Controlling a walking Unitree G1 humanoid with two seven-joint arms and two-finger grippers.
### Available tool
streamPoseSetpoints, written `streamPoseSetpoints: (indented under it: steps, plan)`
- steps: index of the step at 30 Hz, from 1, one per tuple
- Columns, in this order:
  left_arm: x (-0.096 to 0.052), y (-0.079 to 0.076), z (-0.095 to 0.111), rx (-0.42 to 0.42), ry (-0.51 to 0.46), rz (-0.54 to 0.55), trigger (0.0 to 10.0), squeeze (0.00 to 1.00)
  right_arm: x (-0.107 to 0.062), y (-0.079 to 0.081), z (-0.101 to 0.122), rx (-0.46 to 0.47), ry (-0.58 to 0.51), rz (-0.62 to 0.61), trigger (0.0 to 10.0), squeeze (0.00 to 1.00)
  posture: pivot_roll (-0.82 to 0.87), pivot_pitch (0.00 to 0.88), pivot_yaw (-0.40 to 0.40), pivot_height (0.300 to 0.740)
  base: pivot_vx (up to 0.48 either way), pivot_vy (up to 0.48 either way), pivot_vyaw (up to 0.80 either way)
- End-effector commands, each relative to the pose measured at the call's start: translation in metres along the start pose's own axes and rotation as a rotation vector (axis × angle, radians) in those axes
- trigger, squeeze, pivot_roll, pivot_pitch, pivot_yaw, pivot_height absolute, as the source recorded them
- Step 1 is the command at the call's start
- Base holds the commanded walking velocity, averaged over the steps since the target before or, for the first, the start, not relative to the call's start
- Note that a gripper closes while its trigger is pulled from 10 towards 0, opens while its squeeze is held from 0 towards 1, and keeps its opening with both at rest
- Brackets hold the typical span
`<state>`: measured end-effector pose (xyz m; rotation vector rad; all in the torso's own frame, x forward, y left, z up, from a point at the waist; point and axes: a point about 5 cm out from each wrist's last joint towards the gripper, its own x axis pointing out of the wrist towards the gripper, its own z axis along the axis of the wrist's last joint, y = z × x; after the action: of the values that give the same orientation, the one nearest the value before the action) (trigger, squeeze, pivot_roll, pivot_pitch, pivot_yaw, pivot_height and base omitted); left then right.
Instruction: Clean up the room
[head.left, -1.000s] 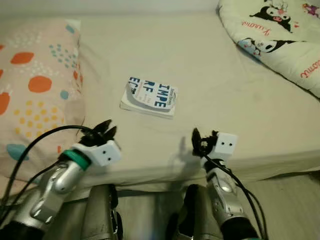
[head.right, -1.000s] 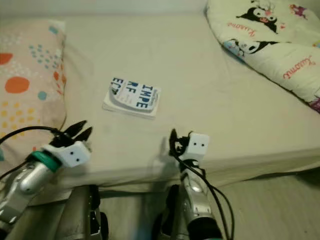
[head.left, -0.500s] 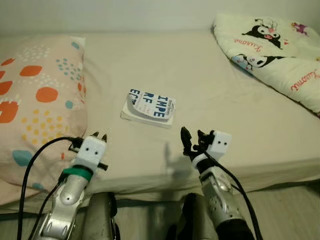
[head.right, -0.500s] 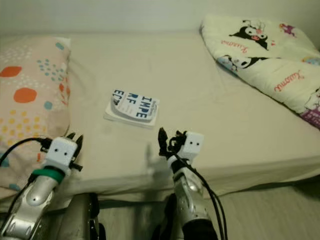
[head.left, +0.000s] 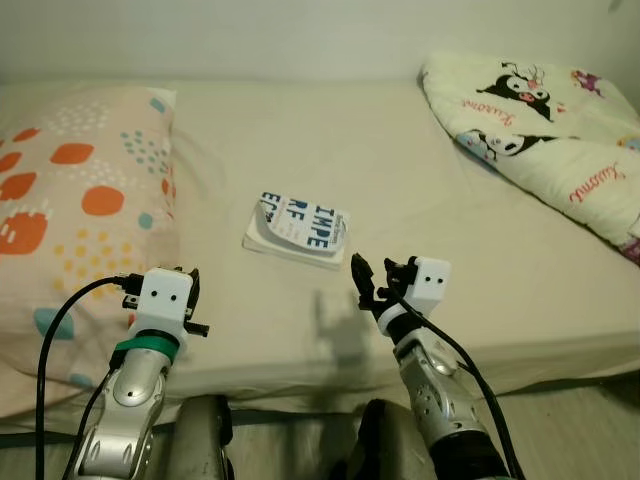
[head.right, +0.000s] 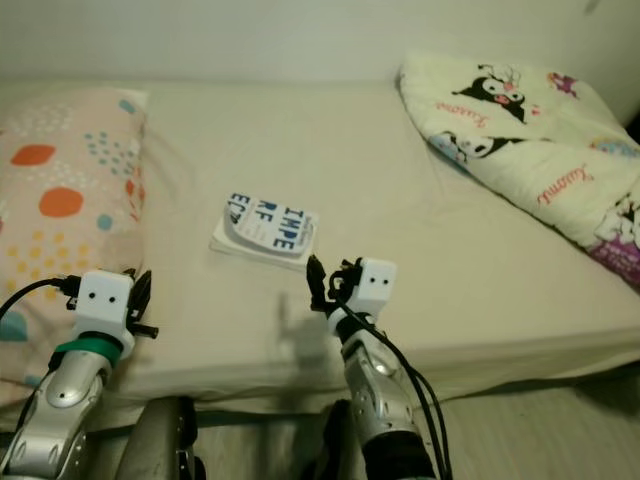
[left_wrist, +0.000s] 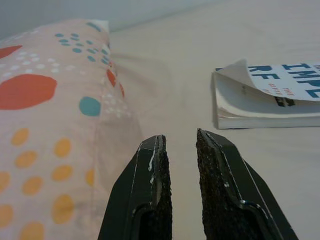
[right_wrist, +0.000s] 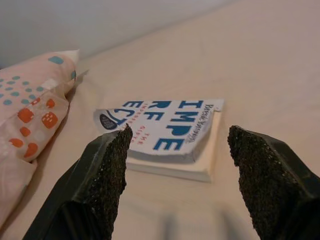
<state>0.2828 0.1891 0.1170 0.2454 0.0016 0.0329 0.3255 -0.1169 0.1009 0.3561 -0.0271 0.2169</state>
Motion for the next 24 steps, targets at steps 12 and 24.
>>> streamPoseSetpoints:
  steps: [12,24]
  plan:
    - [0.0035,0.0009,-0.0005,0.005,0.032,0.011,10.0,0.00,-0.0046,-0.0024,-0.0080,-0.003,0.035,-0.014,10.0,0.00,0.17,0.020,-0.019,0.684,0.000,0.000,0.00]
    - [0.0032,0.0022,-0.0010,0.013,0.047,0.014,10.0,0.00,-0.0025,-0.0013,-0.0086,-0.010,0.042,-0.009,10.0,0.00,0.17,0.019,-0.020,0.719,0.000,0.000,0.00]
